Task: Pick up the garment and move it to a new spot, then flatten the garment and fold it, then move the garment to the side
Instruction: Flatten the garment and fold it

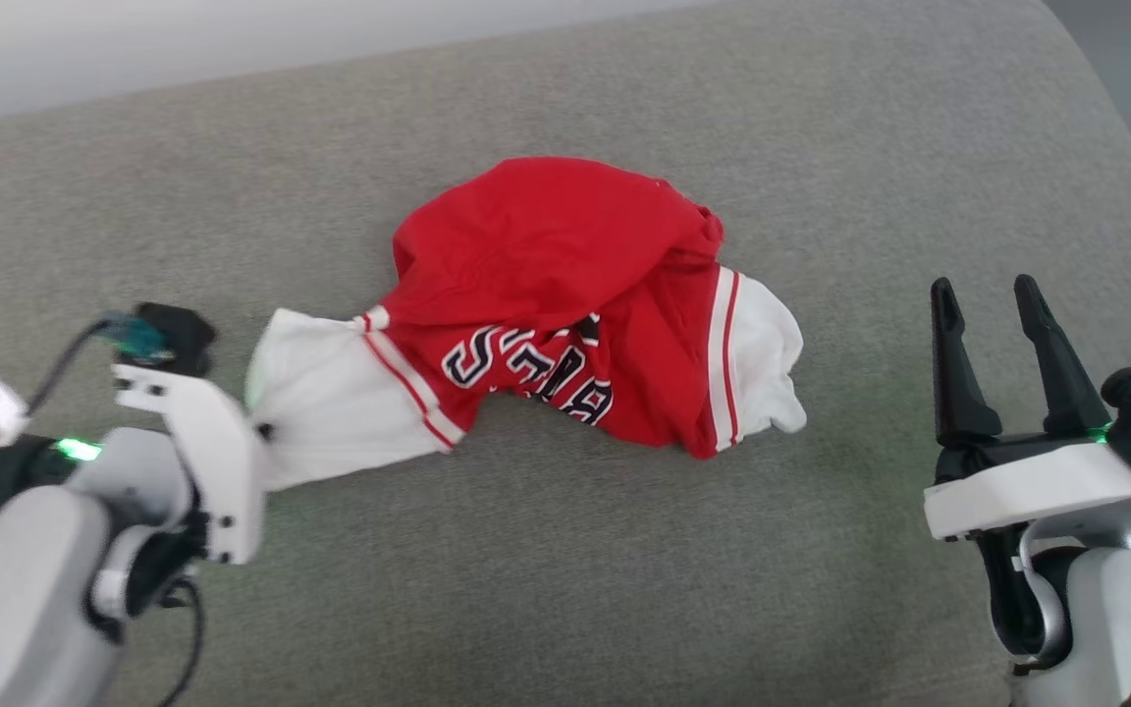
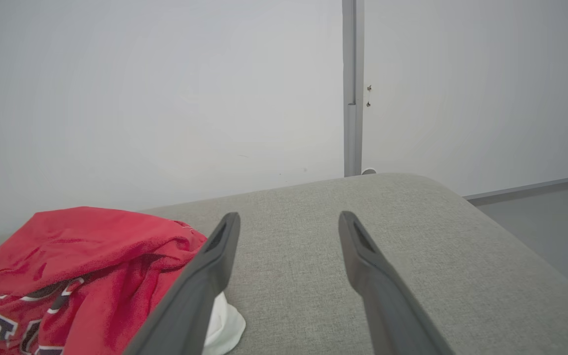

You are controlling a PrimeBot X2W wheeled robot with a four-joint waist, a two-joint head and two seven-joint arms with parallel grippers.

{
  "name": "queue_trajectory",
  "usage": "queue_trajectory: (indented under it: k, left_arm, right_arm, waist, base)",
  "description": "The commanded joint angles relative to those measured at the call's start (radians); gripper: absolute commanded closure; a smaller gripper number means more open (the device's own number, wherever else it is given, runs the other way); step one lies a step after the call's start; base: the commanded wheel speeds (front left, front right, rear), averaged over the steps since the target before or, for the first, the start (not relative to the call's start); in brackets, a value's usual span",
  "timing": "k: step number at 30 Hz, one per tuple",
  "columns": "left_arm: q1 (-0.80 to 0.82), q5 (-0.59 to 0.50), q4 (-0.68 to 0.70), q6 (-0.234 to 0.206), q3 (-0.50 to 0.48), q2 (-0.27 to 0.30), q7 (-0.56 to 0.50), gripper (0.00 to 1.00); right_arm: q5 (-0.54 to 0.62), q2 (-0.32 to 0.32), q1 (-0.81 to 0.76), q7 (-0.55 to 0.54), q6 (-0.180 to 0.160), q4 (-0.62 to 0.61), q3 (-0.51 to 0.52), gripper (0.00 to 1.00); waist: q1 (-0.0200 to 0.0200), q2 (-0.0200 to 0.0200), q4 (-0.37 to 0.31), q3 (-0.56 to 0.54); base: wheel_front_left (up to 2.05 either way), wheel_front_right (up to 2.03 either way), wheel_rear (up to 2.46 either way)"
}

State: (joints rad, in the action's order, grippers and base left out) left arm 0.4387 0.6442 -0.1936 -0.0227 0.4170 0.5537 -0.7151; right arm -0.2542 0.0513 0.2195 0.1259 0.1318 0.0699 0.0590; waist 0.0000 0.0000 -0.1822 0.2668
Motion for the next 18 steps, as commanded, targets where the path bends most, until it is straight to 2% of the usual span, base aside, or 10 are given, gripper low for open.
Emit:
queue_trajectory:
  k: [1, 5, 12, 18]
  left_arm:
    - [-0.027, 0.009, 0.051, -0.018, -0.023, 0.032, -0.008, 1.00]
    - [-0.106, 0.026, 0.197, -0.087, -0.102, 0.119, -0.033, 1.00]
    - [-0.290, 0.055, 0.393, -0.233, -0.228, 0.227, -0.096, 1.00]
    - [-0.402, 0.087, 0.430, -0.267, -0.253, 0.236, -0.120, 1.00]
  right_arm:
    - [0.008, 0.000, -0.005, -0.006, -0.002, -0.005, 0.007, 0.00]
    - [0.017, 0.000, -0.013, -0.016, -0.002, -0.012, 0.026, 0.00]
    - [0.028, 0.000, -0.024, -0.037, -0.002, -0.016, 0.037, 0.00]
    - [0.028, 0.000, -0.036, -0.047, -0.002, -0.013, 0.035, 0.00]
  waist:
    - [0.0000, 0.0000, 0.024, -0.013]
    - [0.0000, 0.0000, 0.057, -0.025]
    - [0.0000, 0.0000, 0.092, -0.045]
    - [0.0000, 0.0000, 0.101, -0.055]
  base:
    - [0.00, 0.00, 0.00]
    - [0.00, 0.00, 0.00]
    - [0.00, 0.00, 0.00]
    - [0.00, 0.00, 0.00]
